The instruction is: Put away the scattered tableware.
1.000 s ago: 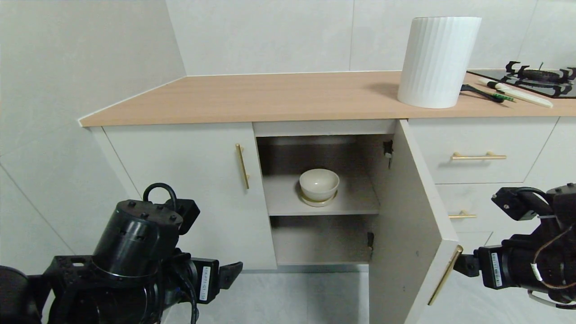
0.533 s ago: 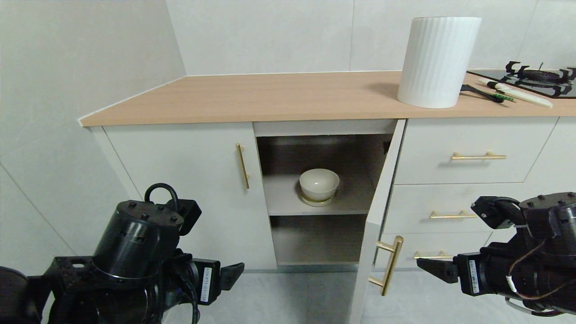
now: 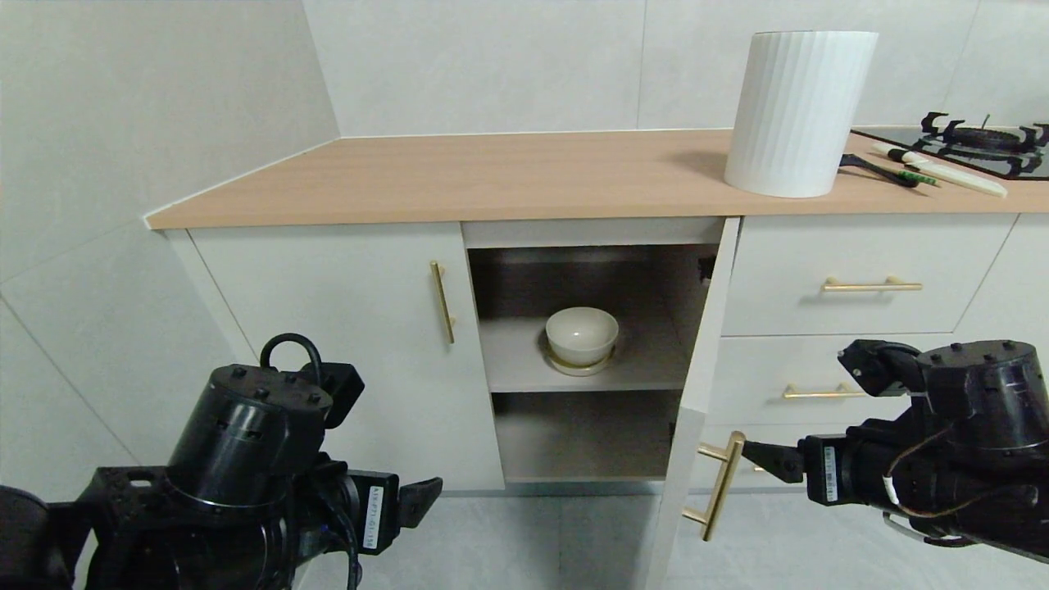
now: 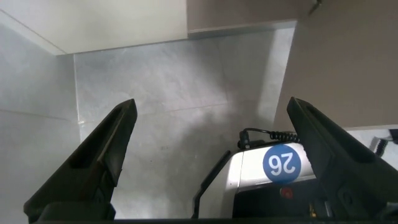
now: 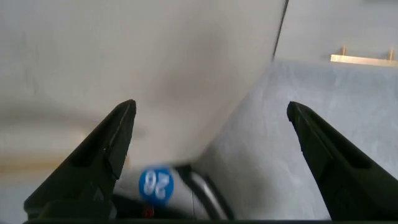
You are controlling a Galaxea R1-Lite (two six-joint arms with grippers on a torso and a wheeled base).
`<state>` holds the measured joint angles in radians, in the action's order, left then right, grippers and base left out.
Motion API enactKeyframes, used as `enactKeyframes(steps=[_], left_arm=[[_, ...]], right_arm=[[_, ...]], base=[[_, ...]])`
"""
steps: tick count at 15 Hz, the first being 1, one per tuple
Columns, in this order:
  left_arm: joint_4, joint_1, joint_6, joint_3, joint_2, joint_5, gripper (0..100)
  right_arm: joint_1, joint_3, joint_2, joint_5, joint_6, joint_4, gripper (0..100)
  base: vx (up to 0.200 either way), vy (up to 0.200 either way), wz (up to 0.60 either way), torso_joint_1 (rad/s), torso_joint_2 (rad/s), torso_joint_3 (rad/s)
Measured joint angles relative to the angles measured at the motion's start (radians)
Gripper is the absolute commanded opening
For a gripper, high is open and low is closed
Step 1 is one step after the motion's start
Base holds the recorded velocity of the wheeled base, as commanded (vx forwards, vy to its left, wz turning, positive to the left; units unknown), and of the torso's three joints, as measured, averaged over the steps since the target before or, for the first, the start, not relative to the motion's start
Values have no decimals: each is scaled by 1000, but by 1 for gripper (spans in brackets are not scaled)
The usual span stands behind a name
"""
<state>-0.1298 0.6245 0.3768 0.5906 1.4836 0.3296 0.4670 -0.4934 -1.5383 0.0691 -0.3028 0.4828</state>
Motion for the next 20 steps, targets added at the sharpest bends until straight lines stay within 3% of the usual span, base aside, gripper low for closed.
enactKeyframes(steps=[4, 10, 15, 18, 20], left_arm=[[0, -1, 0, 1, -8, 0, 100], [-3, -3, -1, 8, -58, 0, 100], [-57, -4, -3, -6, -70, 0, 100], [-55, -6, -34, -11, -71, 1, 100], [-54, -9, -37, -13, -72, 1, 100]], right_arm=[[3, -99, -109, -27, 15, -3, 100], [4, -352, -224, -136, 74, -199, 100], [4, -397, -336, -143, 22, -109, 100], [5, -402, -377, -141, -1, -68, 100], [5, -402, -403, -128, -5, -37, 100]], base=[[0, 0, 0, 0, 0, 0], [0, 0, 0, 0, 0, 0], [0, 0, 0, 0, 0, 0], [200, 0, 0, -1, -1, 4], [200, 0, 0, -2, 0, 2]])
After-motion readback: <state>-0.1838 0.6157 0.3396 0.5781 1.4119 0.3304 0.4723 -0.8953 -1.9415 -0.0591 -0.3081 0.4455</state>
